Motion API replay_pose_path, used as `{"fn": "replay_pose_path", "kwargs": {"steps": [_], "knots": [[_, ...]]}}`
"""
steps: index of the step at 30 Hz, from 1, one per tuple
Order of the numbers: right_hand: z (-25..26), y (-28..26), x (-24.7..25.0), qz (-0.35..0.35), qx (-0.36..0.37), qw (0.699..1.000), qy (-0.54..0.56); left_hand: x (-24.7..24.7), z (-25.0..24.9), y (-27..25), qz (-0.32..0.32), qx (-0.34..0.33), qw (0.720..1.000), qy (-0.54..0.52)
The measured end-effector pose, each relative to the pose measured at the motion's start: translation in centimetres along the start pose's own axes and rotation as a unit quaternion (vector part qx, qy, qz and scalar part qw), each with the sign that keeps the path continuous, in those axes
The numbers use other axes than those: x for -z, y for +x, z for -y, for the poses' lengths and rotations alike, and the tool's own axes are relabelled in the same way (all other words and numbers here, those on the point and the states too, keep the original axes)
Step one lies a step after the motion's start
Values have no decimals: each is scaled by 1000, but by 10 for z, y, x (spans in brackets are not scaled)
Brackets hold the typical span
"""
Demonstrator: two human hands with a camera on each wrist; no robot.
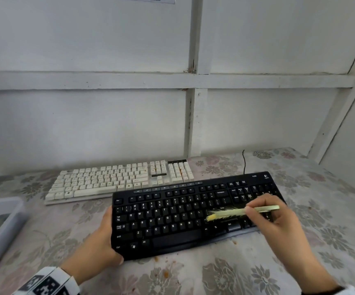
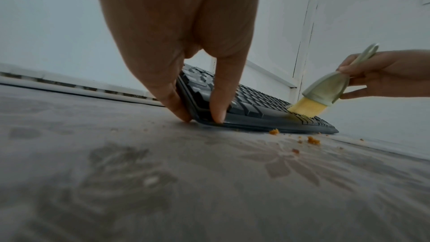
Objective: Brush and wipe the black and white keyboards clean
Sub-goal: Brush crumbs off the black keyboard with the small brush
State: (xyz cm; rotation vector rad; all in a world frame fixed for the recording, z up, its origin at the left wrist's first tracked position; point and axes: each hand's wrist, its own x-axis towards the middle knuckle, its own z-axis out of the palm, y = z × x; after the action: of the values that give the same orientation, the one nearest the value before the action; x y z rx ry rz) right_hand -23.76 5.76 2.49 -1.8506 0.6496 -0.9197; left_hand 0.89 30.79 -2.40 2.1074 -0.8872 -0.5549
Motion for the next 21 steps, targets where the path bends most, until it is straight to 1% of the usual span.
{"fn": "replay_pose_path", "kwargs": {"steps": [2,6,8,12,14,17,19,21], "knots": [[-7,7,14,-18,-21,1000,8,0,-1,0,1,0,1000,-1],[-4,9,23,18,-18,998,66,0,-1,0,12,11,1000,-11],[-4,9,24,28,-10,997,75,0,0,0,11,12,1000,-5],[-12,20,41,-10,-14,996,92,-1,5,2,-1,7,1000,8],[-17,29,57,-27,-16,997,73,-1,8,3,-6,4,1000,17],[-30,41,81,-64,-4,998,3,-2,10,4,-12,-10,999,45],[-33,49,94,-64,-17,998,-12,-2,13,5,-18,-15,999,49],[-35,55,101,-73,-14,997,-24,-2,16,6,-22,-19,998,53]]}}
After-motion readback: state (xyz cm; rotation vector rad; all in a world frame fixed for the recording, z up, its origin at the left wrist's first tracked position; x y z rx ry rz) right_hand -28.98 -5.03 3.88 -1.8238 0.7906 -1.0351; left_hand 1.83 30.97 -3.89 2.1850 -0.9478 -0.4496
